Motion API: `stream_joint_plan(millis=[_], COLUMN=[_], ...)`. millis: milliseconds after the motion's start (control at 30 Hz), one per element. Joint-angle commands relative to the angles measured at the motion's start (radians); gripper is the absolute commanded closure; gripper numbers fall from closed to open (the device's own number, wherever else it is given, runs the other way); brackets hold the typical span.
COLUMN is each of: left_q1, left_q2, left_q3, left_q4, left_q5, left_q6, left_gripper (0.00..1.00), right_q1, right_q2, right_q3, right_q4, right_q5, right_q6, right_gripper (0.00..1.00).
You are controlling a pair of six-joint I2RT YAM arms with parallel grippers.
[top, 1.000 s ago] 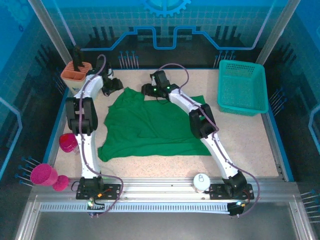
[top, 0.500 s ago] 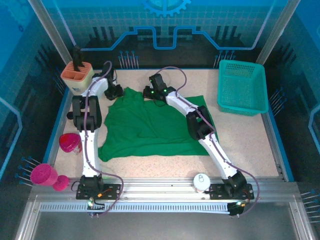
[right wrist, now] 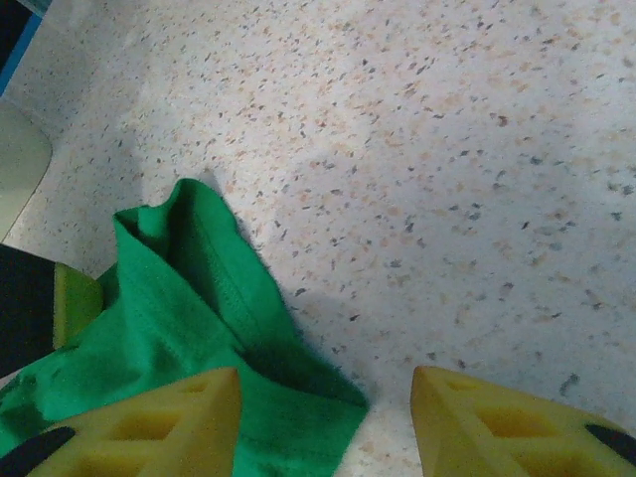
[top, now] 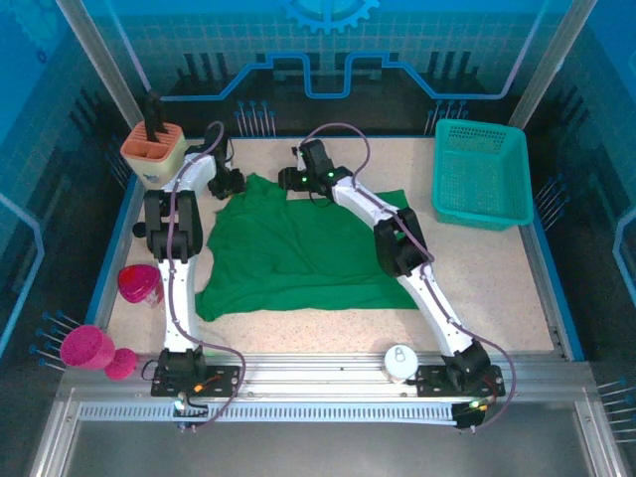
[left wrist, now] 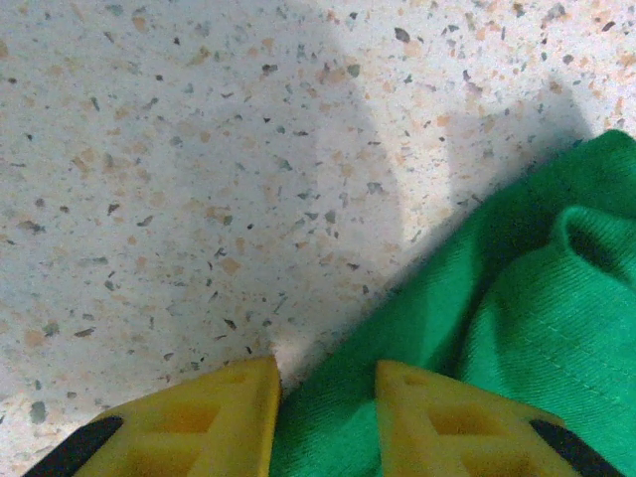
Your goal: Fold the inside-out t-shirt
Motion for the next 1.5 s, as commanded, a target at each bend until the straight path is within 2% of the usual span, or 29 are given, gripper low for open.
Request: stream_joint_plan(millis=[0,100,167,233,300,333,367,433,567,633,767,933,1033,1100,1133,1200,1267,1367,1467], left_q1=[0.003,0.002,0.003,0.003,0.003,0.003,0.003,0.004,0.014,0.023,0.025,0.033,0.033,0.031,0.029,0.022,0.01,-0.026,-0.067], left_q2=[0.029,0.027,0.025,0.031,0.033,0.033,0.031,0.035,0.045,0.046,0.048,0.051,0.018,-0.05,-0.085,-0.161,-0.194,-0.191,-0.148], left_q3=[-0.003,-0.003,-0.007,-0.002,0.002,0.002,-0.001,-0.003,-0.003,-0.01,-0.013,-0.027,-0.045,-0.089,-0.112,-0.15,-0.153,-0.098,-0.013], left_q4=[-0.096,-0.102,-0.1,-0.103,-0.109,-0.112,-0.112,-0.115,-0.142,-0.144,-0.164,-0.184,-0.168,-0.084,-0.034,0.082,0.162,0.222,0.215], left_q5=[-0.042,-0.045,-0.043,-0.041,-0.043,-0.047,-0.054,-0.07,-0.09,-0.083,-0.088,-0.085,-0.037,0.055,0.093,0.183,0.248,0.3,0.288], left_q6=[0.008,0.009,0.006,0.008,0.007,0.008,0.008,0.008,0.003,-0.013,-0.018,-0.028,-0.005,0.019,0.024,0.044,0.059,0.127,0.263], left_gripper=[0.67,0.67,0.67,0.67,0.67,0.67,0.67,0.67,0.75,0.79,0.82,0.83,0.83,0.8,0.76,0.62,0.58,0.56,0.53], right_q1=[0.036,0.049,0.051,0.05,0.049,0.049,0.045,0.032,0.0,-0.024,-0.068,-0.076,-0.081,-0.087,-0.091,-0.101,-0.118,-0.157,-0.204], right_q2=[-0.007,0.022,0.041,0.061,0.059,0.052,0.047,0.036,0.003,-0.02,-0.03,-0.042,-0.062,-0.081,-0.094,-0.144,-0.2,-0.294,-0.4], right_q3=[0.032,0.052,0.06,0.09,0.096,0.087,0.082,0.079,0.036,-0.028,-0.15,-0.202,-0.234,-0.224,-0.215,-0.213,-0.227,-0.274,-0.349], right_q4=[-0.085,-0.143,-0.165,-0.201,-0.214,-0.204,-0.197,-0.194,-0.172,-0.109,0.072,0.141,0.198,0.213,0.196,0.153,0.118,0.06,0.012], right_q5=[0.064,0.131,0.135,0.141,0.177,0.19,0.192,0.195,0.184,0.126,-0.069,-0.132,-0.17,-0.219,-0.227,-0.228,-0.217,-0.22,-0.232], right_q6=[-0.061,-0.023,0.016,0.039,0.053,0.052,0.057,0.07,0.14,0.207,0.392,0.477,0.479,0.427,0.387,0.285,0.177,-0.016,-0.229], right_gripper=[0.48,0.47,0.51,0.75,0.94,1.0,1.0,1.0,1.0,1.0,0.98,0.96,0.88,0.78,0.75,0.66,0.61,0.57,0.53])
